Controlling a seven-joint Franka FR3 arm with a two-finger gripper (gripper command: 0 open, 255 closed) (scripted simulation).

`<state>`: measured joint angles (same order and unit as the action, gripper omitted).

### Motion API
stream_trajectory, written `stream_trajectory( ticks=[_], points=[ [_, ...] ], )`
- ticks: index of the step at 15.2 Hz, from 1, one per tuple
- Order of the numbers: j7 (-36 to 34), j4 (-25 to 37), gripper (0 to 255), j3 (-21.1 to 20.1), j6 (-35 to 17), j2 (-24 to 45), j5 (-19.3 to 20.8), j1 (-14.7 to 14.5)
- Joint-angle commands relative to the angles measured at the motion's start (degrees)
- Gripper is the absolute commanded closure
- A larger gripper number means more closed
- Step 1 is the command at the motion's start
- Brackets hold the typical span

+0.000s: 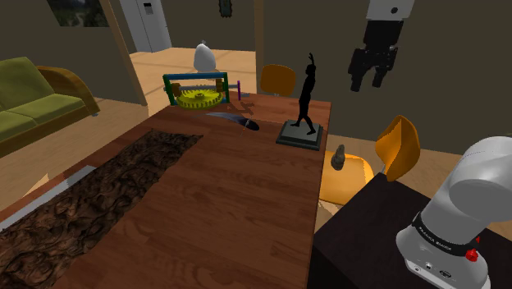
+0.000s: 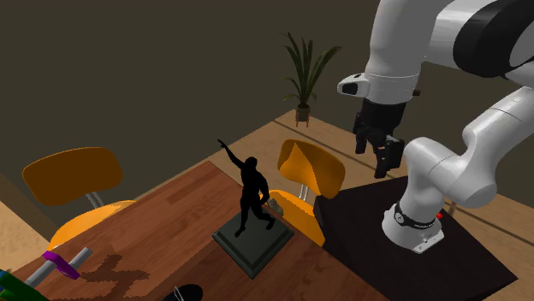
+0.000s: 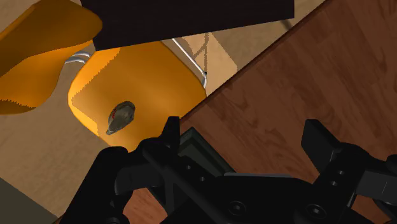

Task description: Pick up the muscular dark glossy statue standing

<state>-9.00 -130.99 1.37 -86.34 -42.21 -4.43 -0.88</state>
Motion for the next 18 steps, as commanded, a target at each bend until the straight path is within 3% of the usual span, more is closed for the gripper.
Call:
stream_trajectory(
  ticks=[1, 10, 18],
  points=[
    [0.0, 0.0, 0, 0.0, 0.0, 0.0, 0.0, 0.0],
    [1.8, 14.2, 0, 0.1, -5.6, 19.0, 6.0, 1.4],
    [2.6, 31.7, 0, 0.2, -6.1, 36.0, 11.1, 2.4]
  ],
)
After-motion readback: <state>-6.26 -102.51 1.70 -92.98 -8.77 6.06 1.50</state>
